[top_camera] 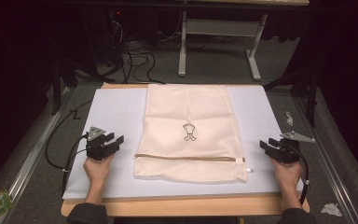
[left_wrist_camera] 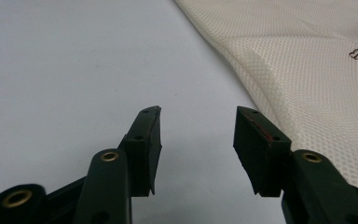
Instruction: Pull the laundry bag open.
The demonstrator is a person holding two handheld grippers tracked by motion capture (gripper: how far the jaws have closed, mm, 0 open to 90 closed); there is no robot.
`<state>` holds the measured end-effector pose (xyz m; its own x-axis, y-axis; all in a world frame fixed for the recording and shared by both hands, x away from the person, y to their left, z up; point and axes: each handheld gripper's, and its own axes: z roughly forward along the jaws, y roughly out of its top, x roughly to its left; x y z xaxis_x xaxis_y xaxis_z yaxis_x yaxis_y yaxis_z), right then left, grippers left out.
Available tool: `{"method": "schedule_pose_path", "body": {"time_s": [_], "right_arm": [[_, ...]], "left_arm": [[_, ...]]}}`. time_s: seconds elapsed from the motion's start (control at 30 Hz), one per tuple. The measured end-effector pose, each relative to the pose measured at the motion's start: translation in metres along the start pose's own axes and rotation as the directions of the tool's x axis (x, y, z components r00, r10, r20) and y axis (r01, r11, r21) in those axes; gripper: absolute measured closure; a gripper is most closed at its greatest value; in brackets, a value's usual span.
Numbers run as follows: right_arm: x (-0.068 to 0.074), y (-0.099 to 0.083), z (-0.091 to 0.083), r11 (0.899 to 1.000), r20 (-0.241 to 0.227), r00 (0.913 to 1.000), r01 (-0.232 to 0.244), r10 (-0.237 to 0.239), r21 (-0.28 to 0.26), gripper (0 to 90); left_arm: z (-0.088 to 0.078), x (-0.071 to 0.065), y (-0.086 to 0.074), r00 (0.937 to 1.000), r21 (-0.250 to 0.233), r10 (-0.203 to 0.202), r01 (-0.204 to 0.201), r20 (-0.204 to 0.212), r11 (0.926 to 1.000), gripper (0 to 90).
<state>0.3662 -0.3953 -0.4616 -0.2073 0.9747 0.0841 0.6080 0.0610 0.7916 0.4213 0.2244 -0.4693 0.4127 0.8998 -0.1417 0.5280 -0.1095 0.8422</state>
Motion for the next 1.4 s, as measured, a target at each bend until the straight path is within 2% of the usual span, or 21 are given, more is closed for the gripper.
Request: {"method": "schedule_pose_path", "body": {"time_s": [0.5, 0.87, 0.97, 1.1, 1.17, 1.23, 1.4], "right_arm": [[-0.002, -0.003, 0.005, 1.000, 0.003, 0.9999, -0.016, 0.016, 0.006, 53.4], [0.001, -0.005, 0.007, 0.999, -0.004, 0.9998, -0.019, 0.018, -0.030, 52.8], [0.000, -0.009, 0.008, 0.999, -0.007, 0.9997, -0.024, 0.024, -0.026, 52.6], [0.001, -0.010, 0.008, 0.999, -0.008, 0.9996, -0.029, 0.029, -0.031, 51.9], [0.001, -0.010, 0.008, 0.999, -0.005, 0.9996, -0.028, 0.028, -0.044, 51.8], [0.001, -0.011, 0.007, 0.998, 0.000, 0.9996, -0.027, 0.027, -0.048, 51.3], [0.005, -0.011, 0.008, 0.999, 0.029, 0.9996, -0.004, 0.005, -0.037, 50.0]], "left_arm": [[0.007, 0.000, -0.002, 0.9998, -0.018, 0.010, -0.010, -0.017, 0.9998, 50.8], [0.010, -0.001, -0.004, 0.9993, -0.023, 0.028, -0.029, -0.025, 0.9993, 50.3], [0.010, -0.001, -0.005, 0.9989, -0.026, 0.037, -0.038, -0.029, 0.9989, 50.4], [0.011, 0.002, -0.008, 0.9994, -0.029, 0.016, -0.017, -0.030, 0.9994, 50.2], [0.009, 0.001, -0.008, 0.9993, -0.045, 0.020, -0.021, -0.031, 0.9987, 49.9], [0.010, 0.001, -0.009, 0.9994, -0.041, 0.022, -0.023, -0.027, 0.9989, 49.6], [0.010, 0.000, -0.010, 0.9992, -0.051, 0.031, -0.032, -0.025, 0.9982, 48.1]]}}
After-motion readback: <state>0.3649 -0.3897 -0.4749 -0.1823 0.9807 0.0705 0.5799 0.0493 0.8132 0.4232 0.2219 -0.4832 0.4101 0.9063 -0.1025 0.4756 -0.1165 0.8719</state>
